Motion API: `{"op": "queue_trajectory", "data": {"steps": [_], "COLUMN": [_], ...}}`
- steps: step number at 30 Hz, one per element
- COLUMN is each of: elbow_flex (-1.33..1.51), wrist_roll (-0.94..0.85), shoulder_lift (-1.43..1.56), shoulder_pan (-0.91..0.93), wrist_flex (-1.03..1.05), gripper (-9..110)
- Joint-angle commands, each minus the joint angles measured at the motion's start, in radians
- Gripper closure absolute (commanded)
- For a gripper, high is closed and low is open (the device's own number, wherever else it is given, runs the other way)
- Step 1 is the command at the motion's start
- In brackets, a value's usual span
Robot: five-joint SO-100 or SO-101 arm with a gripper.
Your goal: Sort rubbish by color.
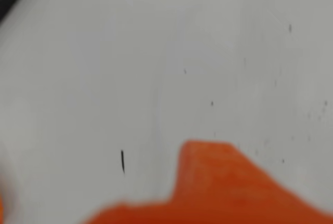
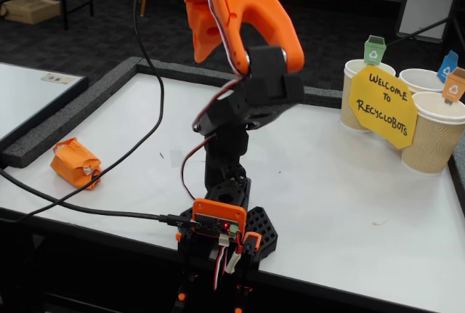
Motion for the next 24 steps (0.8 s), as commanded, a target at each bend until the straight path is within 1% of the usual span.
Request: {"op": "queue_trajectory", "data": {"steps": [1,7,10,19,24], "elbow_flex": [-0.012,0.02,0.02,0.023,0.018], "wrist_roll": [-0.012,-0.012,-0.012,-0.012,-0.014], "shoulder_lift": [0.152,0.382,0.379,0.333,0.241], "shoulder_pan": [-0.02,-0.064,-0.115,-0.4,-0.54], "wrist_flex": [-0.011,-0.043,-0.043,-0.054,-0.055], "gripper": [101,101,101,101,101]}}
